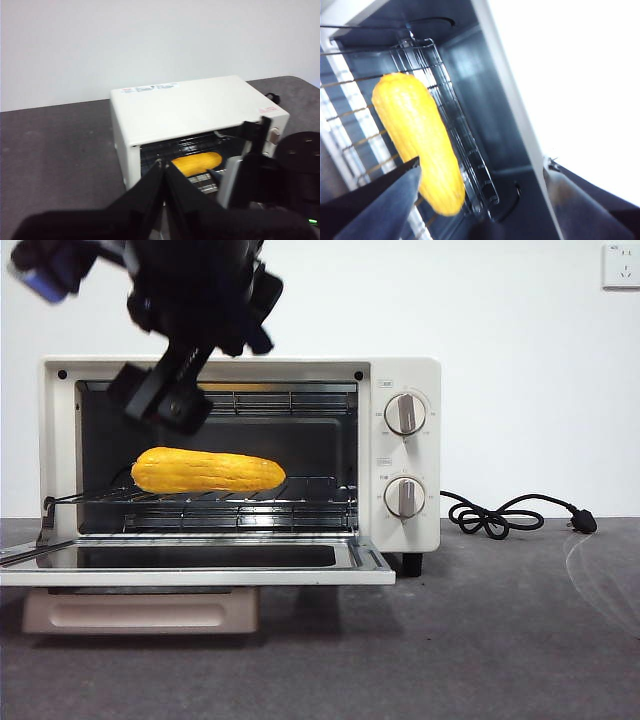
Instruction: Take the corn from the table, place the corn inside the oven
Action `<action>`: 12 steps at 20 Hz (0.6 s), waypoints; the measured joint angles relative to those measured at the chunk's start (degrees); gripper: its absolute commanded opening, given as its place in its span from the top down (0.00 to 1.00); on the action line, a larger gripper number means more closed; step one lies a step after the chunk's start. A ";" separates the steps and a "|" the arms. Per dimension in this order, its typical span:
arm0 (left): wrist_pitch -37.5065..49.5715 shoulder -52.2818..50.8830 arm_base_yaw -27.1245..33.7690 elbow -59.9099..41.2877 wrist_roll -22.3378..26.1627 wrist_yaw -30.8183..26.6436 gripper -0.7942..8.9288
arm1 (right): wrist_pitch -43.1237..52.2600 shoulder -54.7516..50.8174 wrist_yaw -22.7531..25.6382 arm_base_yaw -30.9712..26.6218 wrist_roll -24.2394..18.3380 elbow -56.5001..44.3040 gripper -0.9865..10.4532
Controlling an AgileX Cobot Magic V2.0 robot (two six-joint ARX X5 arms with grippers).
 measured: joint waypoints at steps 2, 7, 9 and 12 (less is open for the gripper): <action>0.00 0.57 0.00 0.00 0.00 -1.51 0.92 | -3.17 -1.68 -0.09 0.74 2.14 0.00 0.56; -0.02 5.27 0.00 0.00 0.74 -7.76 0.92 | -13.29 -8.00 -2.75 2.67 9.11 0.00 0.56; -0.02 8.41 0.00 0.00 2.01 -9.38 0.92 | -17.70 -11.28 -4.98 2.95 12.68 0.00 0.57; -0.02 13.38 0.00 0.00 4.85 -9.55 0.93 | -23.87 -16.39 -6.69 3.08 17.59 0.00 0.68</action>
